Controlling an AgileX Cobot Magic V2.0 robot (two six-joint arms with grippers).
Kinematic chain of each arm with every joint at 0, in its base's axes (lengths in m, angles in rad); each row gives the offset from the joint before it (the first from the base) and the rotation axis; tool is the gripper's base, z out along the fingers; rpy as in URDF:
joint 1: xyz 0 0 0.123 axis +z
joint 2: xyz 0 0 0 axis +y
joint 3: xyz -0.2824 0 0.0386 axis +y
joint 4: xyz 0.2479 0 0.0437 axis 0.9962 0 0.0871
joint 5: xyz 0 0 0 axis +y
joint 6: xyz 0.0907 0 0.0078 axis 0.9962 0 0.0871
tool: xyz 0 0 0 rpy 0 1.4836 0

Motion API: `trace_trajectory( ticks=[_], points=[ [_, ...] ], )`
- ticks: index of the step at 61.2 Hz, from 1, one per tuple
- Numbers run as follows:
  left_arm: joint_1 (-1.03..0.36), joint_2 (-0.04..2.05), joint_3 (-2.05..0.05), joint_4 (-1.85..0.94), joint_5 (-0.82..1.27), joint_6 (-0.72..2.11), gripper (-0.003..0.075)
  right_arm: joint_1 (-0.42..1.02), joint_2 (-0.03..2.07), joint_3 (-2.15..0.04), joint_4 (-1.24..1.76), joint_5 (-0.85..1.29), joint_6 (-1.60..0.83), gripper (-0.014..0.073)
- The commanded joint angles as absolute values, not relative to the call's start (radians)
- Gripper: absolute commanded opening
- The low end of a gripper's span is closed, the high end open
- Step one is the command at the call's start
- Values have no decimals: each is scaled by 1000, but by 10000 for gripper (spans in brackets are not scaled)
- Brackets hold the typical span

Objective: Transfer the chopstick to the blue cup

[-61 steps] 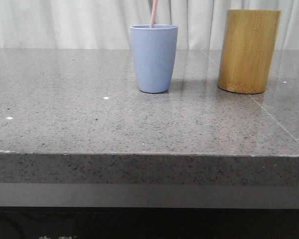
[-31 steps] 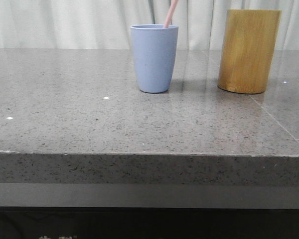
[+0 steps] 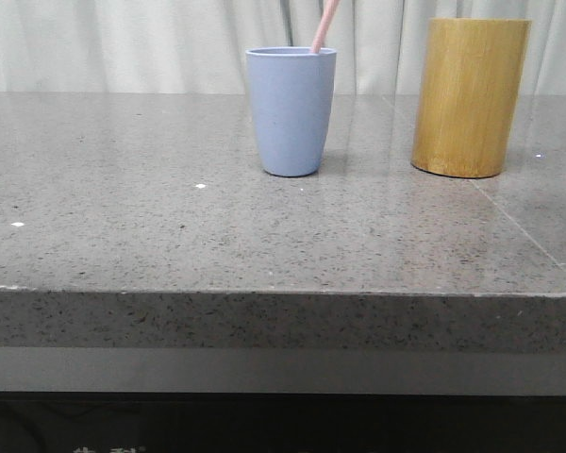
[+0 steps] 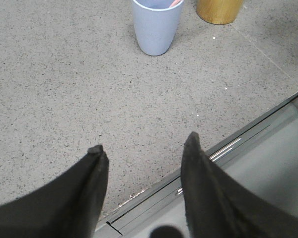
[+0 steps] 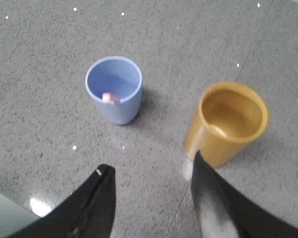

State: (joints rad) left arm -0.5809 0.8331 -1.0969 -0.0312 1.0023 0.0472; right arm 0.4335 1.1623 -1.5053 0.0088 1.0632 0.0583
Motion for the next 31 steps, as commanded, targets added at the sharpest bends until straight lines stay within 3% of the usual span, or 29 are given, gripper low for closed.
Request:
trace_trajectory(
  ticks=[1, 18, 31],
  points=[
    [-589, 833, -1119, -43, 928, 38, 347, 428, 1036, -1401, -10, 922, 99, 383],
    [-589, 835, -1119, -43, 928, 38, 347, 428, 770, -1123, -12, 849, 138, 383],
    [-589, 835, -1119, -43, 927, 38, 347, 428, 666, -1029, -90, 850, 138, 383]
  ],
)
